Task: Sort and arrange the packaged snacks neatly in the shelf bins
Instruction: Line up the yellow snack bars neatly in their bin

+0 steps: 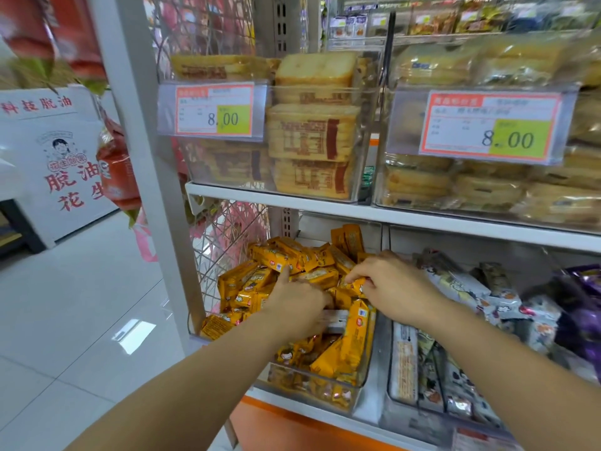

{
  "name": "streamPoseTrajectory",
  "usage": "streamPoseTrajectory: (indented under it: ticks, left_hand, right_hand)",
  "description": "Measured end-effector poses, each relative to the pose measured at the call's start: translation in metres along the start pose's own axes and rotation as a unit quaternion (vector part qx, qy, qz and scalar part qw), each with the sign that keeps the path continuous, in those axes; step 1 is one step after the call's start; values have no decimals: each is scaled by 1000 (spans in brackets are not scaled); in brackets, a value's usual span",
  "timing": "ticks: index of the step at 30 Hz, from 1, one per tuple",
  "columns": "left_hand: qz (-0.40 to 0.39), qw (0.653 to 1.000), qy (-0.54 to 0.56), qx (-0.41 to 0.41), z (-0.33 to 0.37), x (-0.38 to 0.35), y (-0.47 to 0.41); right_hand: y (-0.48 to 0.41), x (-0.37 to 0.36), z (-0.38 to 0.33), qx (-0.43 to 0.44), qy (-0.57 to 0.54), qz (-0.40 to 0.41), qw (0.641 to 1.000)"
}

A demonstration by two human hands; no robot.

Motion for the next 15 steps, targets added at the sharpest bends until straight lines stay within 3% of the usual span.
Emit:
streamPoseTrajectory:
  ticks: [3, 8, 12, 15]
  left_hand:
    - [64, 990, 118, 37, -17, 6, 15]
    - [236, 918, 318, 25, -33, 31, 36]
    - [286, 900, 327, -35, -16, 54, 35]
    - [309, 895, 317, -51, 0, 66, 29]
  right_hand:
    - [4, 3, 2, 19, -29, 13, 999]
    - [22, 20, -9, 26, -272, 32, 961]
    - [43, 34, -26, 81, -279, 36, 956]
    - [59, 50, -20, 83, -260, 104, 956]
Point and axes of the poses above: each hand's wrist, its own y-axis away from the middle knuckle, its own x-axis out of the back of the hand, z = x × y, the point moved 4 cm from there along -y, towards the middle knuckle, and after that the axes turned 7 degrees about -y, right-handed, at the moved point
